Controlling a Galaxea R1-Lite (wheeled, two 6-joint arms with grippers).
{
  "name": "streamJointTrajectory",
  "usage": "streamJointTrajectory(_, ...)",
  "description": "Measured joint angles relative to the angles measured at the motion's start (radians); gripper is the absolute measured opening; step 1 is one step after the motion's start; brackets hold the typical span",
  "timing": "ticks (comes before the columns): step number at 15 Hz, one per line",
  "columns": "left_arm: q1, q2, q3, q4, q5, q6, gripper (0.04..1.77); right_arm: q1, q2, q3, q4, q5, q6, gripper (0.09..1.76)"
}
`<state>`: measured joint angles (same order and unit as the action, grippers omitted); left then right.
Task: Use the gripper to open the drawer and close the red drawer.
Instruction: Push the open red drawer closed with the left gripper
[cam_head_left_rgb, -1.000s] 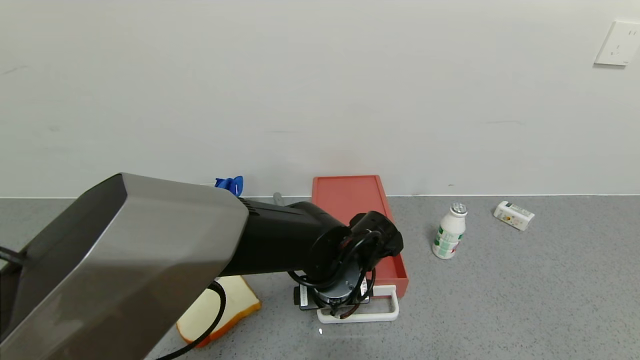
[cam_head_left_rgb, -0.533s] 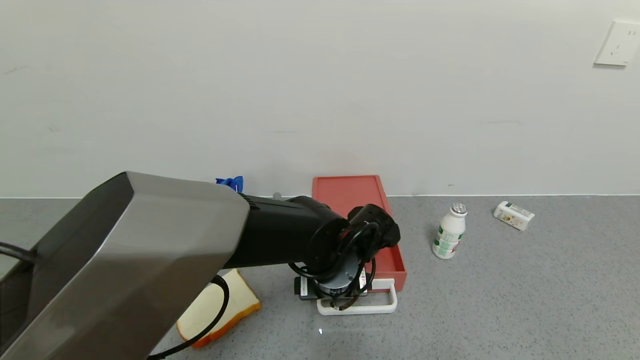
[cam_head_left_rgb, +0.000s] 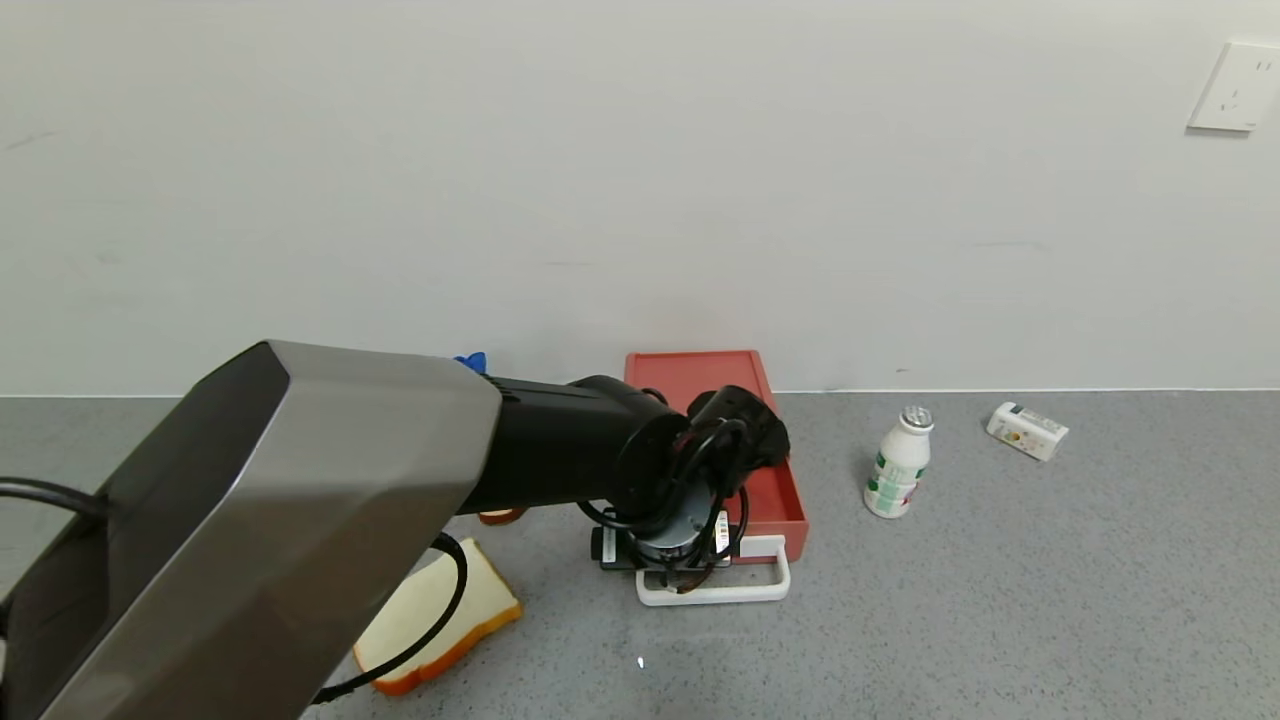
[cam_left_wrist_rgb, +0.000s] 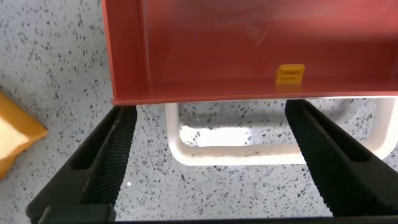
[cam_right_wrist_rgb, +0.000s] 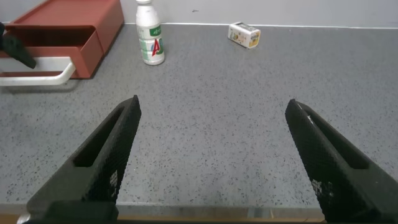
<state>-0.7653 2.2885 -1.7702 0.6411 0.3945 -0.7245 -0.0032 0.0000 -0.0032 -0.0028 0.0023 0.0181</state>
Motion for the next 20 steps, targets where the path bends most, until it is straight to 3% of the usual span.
streamJointTrajectory(20,0.106,0.102,-0.2,-0.049,-0.005,0.226,1.72,0.0,0.0,0.0,0.0,0.0,0.0,1.71)
